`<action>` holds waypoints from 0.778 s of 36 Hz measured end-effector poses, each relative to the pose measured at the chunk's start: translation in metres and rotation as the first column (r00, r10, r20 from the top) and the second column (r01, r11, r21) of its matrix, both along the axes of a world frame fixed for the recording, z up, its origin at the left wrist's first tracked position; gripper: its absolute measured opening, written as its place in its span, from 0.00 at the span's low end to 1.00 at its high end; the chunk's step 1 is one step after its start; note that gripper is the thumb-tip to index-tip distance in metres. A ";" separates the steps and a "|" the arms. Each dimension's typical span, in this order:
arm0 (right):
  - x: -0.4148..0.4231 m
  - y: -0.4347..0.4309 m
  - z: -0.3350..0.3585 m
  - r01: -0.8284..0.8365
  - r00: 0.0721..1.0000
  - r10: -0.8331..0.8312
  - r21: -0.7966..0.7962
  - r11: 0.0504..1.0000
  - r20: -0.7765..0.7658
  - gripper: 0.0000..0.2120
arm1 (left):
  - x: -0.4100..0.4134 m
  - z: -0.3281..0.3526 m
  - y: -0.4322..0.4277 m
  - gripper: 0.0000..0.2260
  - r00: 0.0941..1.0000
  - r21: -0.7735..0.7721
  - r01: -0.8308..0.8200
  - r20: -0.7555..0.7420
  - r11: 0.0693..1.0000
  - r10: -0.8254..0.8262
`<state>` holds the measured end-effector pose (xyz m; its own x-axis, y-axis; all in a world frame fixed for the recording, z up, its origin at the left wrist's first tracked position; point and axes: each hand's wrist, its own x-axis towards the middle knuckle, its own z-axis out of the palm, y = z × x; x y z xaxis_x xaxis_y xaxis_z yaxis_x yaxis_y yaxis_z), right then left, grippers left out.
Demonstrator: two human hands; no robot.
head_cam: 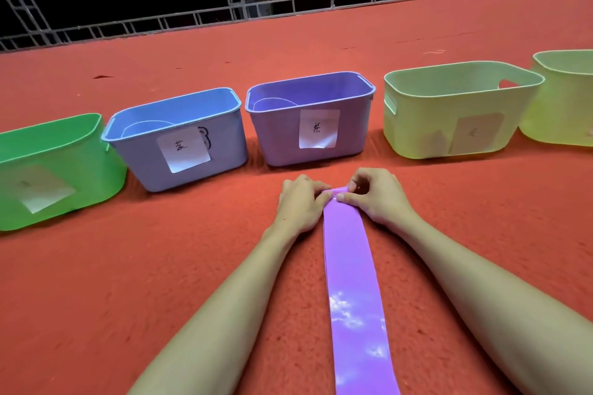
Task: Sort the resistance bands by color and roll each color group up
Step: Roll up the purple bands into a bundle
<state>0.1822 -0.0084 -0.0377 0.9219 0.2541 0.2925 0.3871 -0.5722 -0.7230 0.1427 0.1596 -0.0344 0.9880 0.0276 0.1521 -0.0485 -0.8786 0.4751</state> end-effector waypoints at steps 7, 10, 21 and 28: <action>0.001 -0.001 0.001 -0.010 1.000 0.010 0.048 0.999 0.003 0.10 | 0.003 -0.002 0.001 0.05 0.993 -0.130 0.016 0.117 0.991 -0.001; 0.004 0.000 -0.002 -0.014 1.000 0.014 0.069 0.998 0.007 0.08 | 0.002 -0.001 0.000 0.03 0.990 -0.175 0.023 0.142 0.984 0.002; 0.001 0.004 0.002 -0.078 0.997 0.078 -0.056 0.995 -0.004 0.10 | -0.001 -0.001 0.001 0.03 0.983 -0.208 0.058 0.185 0.976 -0.019; -0.005 0.001 0.009 -0.127 0.992 0.128 -0.040 0.991 0.018 0.04 | -0.003 0.002 0.001 0.03 0.972 -0.229 0.083 0.232 0.970 -0.028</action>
<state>0.1773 -0.0079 -0.0284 0.8749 0.3811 0.2989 0.4736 -0.5445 -0.6922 0.1394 0.1607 -0.0327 0.9296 0.0357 0.3668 -0.2237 -0.7362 0.6387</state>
